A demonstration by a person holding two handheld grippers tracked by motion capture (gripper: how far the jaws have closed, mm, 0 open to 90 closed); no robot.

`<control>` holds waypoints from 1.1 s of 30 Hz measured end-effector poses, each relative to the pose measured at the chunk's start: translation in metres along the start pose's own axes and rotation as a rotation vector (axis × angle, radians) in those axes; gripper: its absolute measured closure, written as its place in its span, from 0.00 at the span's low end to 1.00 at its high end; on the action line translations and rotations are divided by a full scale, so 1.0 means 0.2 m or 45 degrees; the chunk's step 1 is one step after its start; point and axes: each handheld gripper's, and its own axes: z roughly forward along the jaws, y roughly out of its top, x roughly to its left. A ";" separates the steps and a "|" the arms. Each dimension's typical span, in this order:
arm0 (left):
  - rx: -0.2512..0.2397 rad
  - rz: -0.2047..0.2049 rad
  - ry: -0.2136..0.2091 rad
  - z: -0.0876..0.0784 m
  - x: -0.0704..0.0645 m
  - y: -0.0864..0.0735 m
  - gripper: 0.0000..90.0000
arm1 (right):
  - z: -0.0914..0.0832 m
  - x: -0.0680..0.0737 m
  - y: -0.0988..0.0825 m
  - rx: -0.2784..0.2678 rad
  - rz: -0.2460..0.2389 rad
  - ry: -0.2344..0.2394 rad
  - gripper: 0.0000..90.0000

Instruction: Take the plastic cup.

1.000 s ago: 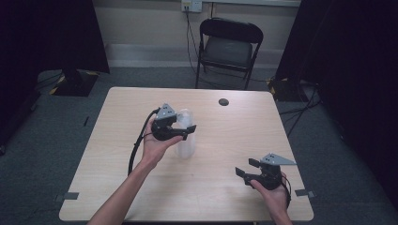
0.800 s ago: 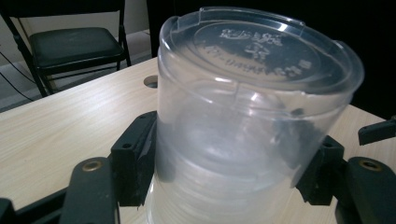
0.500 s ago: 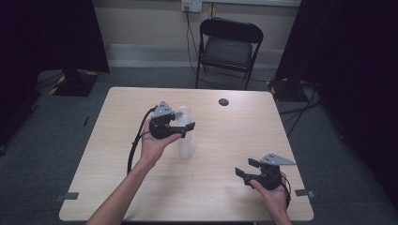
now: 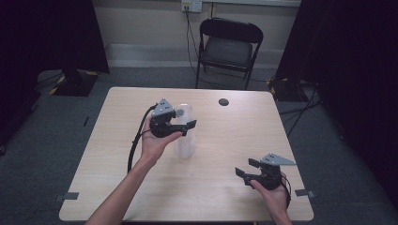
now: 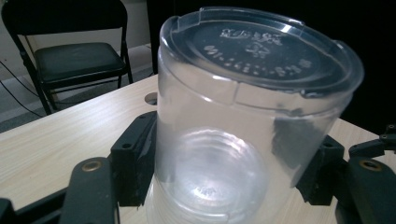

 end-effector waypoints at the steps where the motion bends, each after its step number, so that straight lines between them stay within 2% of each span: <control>1: -0.006 0.001 0.001 0.00 0.00 0.00 0.37 | 0.00 0.00 0.00 0.000 -0.001 0.000 0.30; 13: -0.043 0.003 0.007 -0.02 0.00 0.02 0.38 | 0.01 0.00 0.00 0.005 -0.007 0.002 0.30; 19: -0.044 0.021 0.009 -0.03 -0.01 0.06 0.39 | 0.01 0.00 0.00 0.006 -0.008 0.004 0.30; 30: -0.104 0.039 -0.008 -0.07 -0.02 0.10 0.39 | 0.01 0.00 0.00 0.005 -0.007 0.005 0.30; 33: -0.112 0.026 -0.002 -0.08 -0.01 0.11 0.39 | 0.01 0.00 0.00 0.007 -0.005 0.006 0.30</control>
